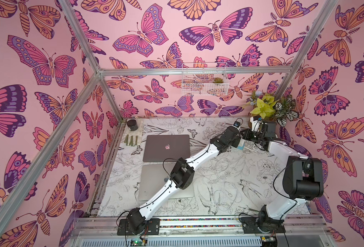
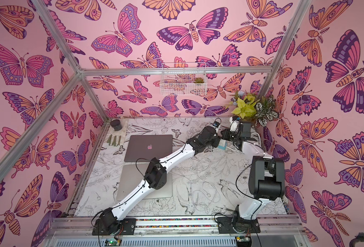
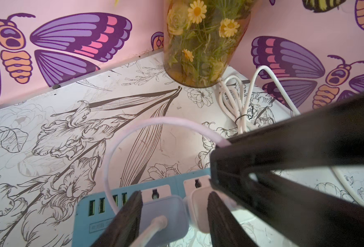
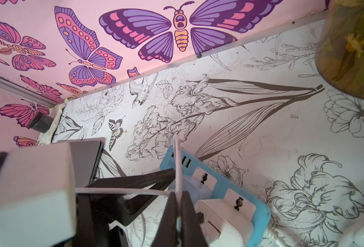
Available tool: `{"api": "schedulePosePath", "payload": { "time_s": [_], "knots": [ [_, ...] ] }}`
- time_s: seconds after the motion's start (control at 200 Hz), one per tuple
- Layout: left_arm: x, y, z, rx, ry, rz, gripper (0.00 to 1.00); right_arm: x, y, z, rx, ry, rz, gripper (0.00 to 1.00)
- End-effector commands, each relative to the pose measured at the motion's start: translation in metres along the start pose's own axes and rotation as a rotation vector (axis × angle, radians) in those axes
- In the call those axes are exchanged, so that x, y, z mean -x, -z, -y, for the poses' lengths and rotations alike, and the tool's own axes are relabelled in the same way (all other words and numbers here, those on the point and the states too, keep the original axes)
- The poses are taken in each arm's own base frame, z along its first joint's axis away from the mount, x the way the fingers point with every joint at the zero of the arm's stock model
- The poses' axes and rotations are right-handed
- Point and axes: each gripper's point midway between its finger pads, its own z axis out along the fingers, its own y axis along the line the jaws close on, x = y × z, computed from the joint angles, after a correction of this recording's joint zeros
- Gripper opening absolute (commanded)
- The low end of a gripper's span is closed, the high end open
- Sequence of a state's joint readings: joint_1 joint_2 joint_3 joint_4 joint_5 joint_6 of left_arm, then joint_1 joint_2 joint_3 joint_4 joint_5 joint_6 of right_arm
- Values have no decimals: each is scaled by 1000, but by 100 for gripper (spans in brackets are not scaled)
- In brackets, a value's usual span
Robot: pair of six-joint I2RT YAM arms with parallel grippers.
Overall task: Unplug the laptop charger
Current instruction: Remove the charging cable from the plug, then place the charging cable at the center of the board.
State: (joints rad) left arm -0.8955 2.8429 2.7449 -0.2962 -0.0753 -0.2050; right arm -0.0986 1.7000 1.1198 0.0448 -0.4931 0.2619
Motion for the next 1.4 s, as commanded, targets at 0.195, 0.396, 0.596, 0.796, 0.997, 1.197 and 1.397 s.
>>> {"api": "schedulePosePath", "payload": {
  "time_s": [0.195, 0.396, 0.596, 0.796, 0.997, 1.197, 1.397],
  "knots": [
    [-132, -20, 14, -28, -128, -325, 52, 51, 22, -38, 103, 115, 200, 0],
    [-133, -20, 22, -40, -166, -323, 52, 56, 28, -36, 87, 102, 252, 0],
    [-145, -22, 21, -46, -140, -348, 52, 80, 39, -51, 134, 60, 277, 0],
    [-145, -21, 24, -47, -158, -350, 53, 90, 44, -53, 135, 24, 297, 0],
    [-144, -22, 23, -46, -147, -347, 51, 102, 54, -62, 152, 24, 321, 0],
    [-138, -17, 18, -53, -115, -356, 57, 108, 76, -72, 133, 34, 332, 0],
    [-96, 9, 18, -28, -175, -299, 74, 103, 100, -88, 153, 47, 328, 0]
  ]
}}
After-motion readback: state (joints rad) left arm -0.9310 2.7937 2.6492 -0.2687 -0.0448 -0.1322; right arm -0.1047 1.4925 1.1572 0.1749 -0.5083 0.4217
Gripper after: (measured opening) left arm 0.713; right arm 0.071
